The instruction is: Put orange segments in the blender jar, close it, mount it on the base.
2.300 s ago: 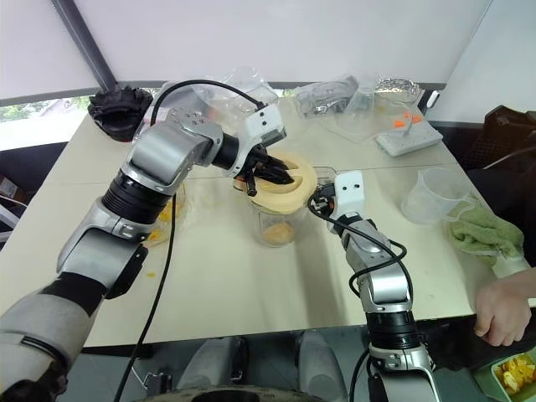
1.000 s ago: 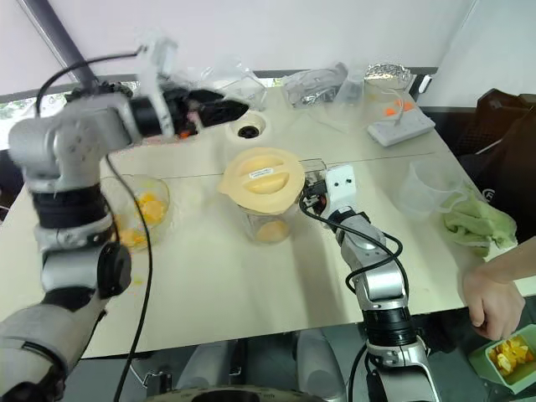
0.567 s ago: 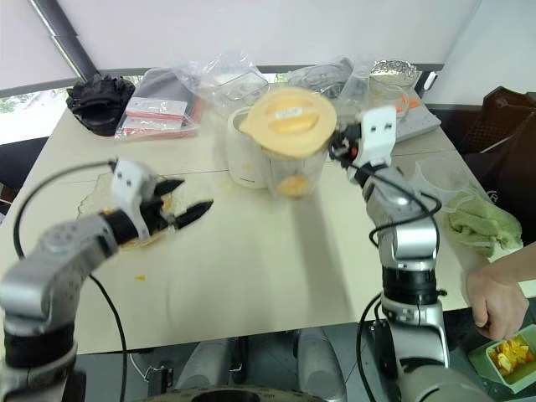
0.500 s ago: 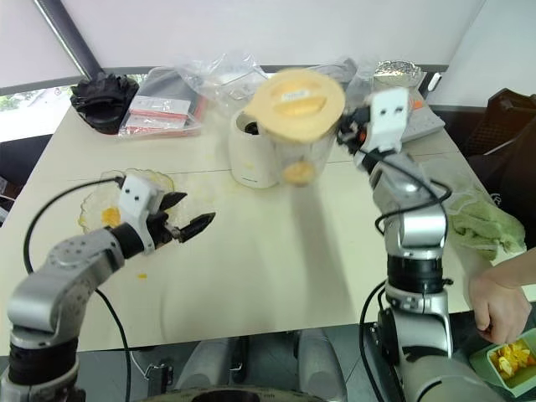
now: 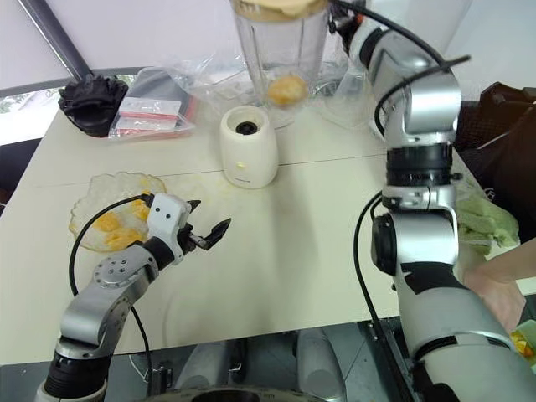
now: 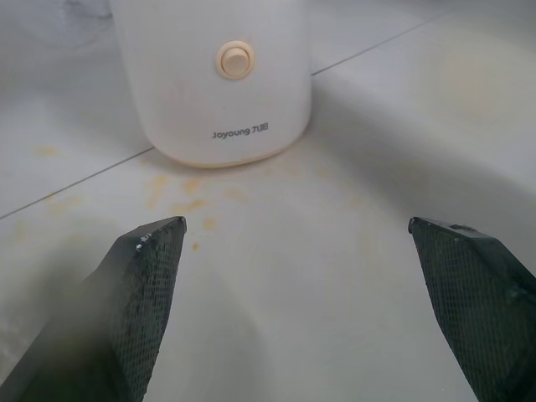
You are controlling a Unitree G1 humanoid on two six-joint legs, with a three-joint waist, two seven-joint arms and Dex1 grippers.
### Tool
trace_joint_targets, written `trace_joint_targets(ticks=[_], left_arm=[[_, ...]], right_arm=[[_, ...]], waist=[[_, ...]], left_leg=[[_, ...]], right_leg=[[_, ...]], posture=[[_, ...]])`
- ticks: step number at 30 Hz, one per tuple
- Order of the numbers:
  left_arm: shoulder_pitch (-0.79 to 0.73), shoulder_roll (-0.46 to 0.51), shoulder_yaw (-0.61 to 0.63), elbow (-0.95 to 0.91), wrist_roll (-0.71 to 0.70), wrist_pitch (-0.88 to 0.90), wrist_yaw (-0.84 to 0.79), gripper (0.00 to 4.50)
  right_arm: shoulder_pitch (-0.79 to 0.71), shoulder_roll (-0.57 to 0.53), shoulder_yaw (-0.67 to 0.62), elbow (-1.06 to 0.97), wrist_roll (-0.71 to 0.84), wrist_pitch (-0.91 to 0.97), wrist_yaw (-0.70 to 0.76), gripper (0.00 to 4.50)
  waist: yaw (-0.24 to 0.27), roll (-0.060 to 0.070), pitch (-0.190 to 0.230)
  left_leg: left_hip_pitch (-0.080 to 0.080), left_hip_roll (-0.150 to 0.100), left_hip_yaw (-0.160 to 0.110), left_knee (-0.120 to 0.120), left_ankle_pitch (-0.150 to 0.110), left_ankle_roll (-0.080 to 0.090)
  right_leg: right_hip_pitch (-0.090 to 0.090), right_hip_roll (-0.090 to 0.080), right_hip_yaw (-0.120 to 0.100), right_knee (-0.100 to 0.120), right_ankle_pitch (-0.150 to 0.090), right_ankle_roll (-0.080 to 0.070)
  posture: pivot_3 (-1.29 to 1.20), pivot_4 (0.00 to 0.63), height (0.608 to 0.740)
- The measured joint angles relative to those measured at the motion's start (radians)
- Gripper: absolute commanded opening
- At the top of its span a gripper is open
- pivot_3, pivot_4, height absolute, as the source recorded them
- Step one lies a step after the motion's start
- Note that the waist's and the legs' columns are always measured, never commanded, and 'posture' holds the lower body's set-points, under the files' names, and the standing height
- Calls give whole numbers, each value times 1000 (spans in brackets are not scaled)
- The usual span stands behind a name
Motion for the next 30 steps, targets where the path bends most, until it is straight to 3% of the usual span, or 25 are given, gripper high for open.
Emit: trace_joint_targets(ticks=[8, 14, 30], left_arm=[[43, -9, -14, -1, 22, -19, 36, 4461], [53, -9, -23, -14, 32, -22, 52, 4461], [79, 7, -30, -39, 47, -21, 62, 4461]], right_arm=[[-96, 101, -3, 307, -6, -127, -20, 962], [-97, 157, 0, 349, -8, -157, -19, 962], [-52, 175, 13, 350, -22, -215, -2, 962]], waist=[[-2, 0, 0], [-2, 0, 0], [-2, 0, 0]], left_leg=[[-1, 0, 0, 0, 0, 0], [-2, 0, 0, 0, 0, 0], [-1, 0, 0, 0, 0, 0]], right_leg=[[-1, -1, 0, 0, 0, 0], [-1, -2, 0, 1, 0, 0], [-1, -2, 0, 2, 0, 0]], posture=[[0, 150, 740], [0, 150, 740], [0, 150, 740]])
